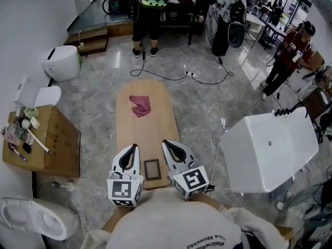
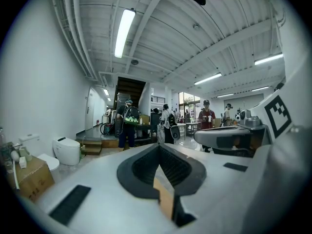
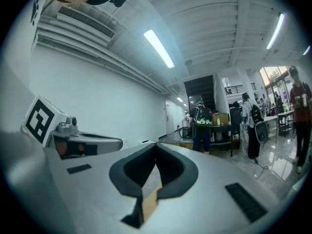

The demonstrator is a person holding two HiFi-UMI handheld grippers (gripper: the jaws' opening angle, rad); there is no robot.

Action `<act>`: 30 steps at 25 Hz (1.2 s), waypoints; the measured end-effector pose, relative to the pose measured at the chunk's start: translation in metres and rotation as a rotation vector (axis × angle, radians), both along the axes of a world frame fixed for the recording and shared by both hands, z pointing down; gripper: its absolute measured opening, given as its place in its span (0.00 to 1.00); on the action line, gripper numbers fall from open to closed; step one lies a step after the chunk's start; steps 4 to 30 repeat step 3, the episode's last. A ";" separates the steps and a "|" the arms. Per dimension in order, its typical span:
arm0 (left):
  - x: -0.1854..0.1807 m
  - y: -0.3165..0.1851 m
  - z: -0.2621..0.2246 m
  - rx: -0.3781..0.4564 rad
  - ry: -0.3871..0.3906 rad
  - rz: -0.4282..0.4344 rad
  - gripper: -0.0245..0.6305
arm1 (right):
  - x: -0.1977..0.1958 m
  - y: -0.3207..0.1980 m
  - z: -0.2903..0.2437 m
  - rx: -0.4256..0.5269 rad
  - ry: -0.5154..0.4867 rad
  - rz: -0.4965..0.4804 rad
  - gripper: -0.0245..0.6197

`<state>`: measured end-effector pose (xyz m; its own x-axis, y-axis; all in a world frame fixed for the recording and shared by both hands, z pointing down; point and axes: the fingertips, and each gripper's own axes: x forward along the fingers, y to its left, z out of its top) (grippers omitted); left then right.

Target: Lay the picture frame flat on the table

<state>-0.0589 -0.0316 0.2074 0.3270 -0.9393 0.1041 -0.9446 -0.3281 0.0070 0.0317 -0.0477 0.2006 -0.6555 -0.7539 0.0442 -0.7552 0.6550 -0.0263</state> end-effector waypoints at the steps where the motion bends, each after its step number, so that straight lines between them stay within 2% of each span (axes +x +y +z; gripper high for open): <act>1: 0.000 -0.001 0.000 0.000 0.000 0.000 0.05 | 0.000 -0.002 0.001 0.000 0.001 0.001 0.05; 30: 0.001 -0.004 0.001 -0.001 0.001 0.000 0.05 | 0.001 -0.005 0.002 -0.002 0.003 0.001 0.05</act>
